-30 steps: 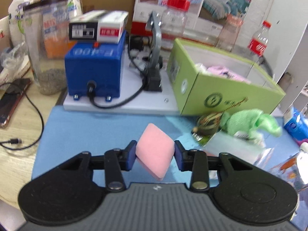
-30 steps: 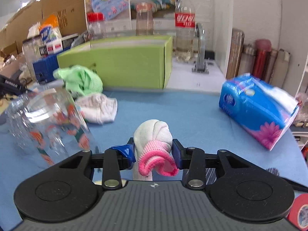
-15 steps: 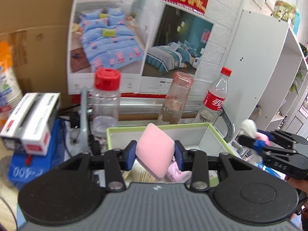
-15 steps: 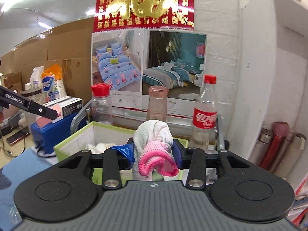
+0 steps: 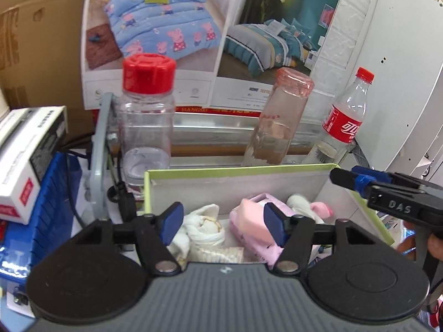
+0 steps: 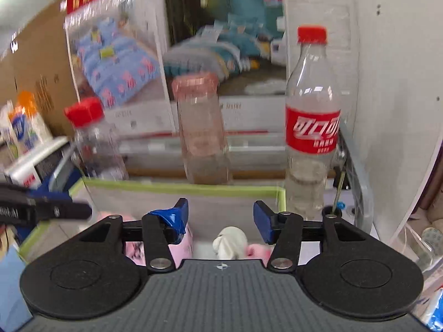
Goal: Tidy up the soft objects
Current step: 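Lift the pink sponge and sock into the green box, open both grippers, then move the left gripper to the green sachet while the right moves to the green towel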
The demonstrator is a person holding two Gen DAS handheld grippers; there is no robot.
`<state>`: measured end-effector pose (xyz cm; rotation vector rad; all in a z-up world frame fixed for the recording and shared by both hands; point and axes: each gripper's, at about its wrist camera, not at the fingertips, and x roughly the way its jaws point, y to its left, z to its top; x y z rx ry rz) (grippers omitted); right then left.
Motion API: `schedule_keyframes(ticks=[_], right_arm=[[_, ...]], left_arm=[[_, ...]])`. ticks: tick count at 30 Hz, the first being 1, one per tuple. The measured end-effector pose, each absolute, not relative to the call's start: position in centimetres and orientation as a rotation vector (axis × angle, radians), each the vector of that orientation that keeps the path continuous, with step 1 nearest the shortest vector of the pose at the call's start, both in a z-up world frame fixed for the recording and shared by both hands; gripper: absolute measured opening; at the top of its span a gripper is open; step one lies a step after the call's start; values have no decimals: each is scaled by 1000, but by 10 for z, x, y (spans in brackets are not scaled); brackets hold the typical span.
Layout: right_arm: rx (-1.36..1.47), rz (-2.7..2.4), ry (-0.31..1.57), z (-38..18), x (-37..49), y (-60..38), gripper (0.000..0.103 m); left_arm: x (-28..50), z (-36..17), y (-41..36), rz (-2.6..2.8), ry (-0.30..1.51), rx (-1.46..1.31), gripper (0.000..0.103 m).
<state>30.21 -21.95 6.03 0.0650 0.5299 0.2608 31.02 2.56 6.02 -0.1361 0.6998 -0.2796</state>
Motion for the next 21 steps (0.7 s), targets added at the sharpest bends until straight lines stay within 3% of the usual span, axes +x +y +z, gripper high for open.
schedule_keyframes(ticks=[11,21], right_arm=[[-88,376,593,62,203,-206,47],[-154,507,687,61,186,-150,49]], left_arm=[[221,48,49,-291,698,-72,66],[174,25,87,-226,749,-138,66]])
